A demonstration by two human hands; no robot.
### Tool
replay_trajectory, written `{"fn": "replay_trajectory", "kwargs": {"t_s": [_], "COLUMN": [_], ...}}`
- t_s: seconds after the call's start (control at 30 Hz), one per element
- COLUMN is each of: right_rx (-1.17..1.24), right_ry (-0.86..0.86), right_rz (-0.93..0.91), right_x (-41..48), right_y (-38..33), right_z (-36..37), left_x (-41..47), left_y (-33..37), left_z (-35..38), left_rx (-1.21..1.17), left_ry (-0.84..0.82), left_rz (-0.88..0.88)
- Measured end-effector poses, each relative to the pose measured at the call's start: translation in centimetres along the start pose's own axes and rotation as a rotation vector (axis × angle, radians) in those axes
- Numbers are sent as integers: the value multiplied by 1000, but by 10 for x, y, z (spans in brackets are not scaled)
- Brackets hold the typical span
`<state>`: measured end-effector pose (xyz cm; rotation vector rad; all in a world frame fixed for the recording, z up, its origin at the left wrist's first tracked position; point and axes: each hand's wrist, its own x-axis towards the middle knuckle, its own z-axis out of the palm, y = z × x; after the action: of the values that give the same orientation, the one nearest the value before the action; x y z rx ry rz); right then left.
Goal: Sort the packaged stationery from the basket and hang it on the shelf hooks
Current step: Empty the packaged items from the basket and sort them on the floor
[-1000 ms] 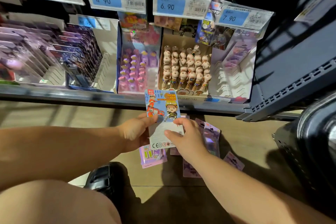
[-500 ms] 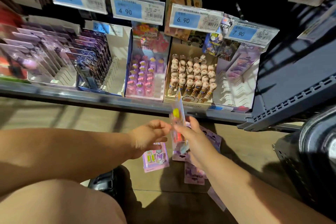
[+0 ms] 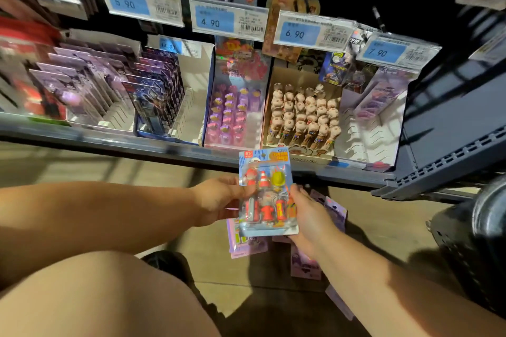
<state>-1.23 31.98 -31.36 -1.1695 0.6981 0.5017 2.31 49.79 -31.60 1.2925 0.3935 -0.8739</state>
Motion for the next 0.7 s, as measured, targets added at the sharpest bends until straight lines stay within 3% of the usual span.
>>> {"fn": "replay_trajectory", "kwargs": {"t_s": [0.17,0.27,0.5,0.7], "right_rx": [-383,-561,-707,-773], "right_ry": [-181,-240,-218,-170], "right_rz": [31,49,114,87], "right_x": [-2,0,12,21], "right_y": [3,8,19,24], "right_z": [15,22,31,41], "left_x": [-2,1,12,20], "left_y": [-9,-23,-73,-89], "left_z": [-36,-63,-113,-116], "left_rx": [-2,-23,112,181], "left_ry": [83,241,496,553], "left_rz": [-30,-31,-94,-150]}}
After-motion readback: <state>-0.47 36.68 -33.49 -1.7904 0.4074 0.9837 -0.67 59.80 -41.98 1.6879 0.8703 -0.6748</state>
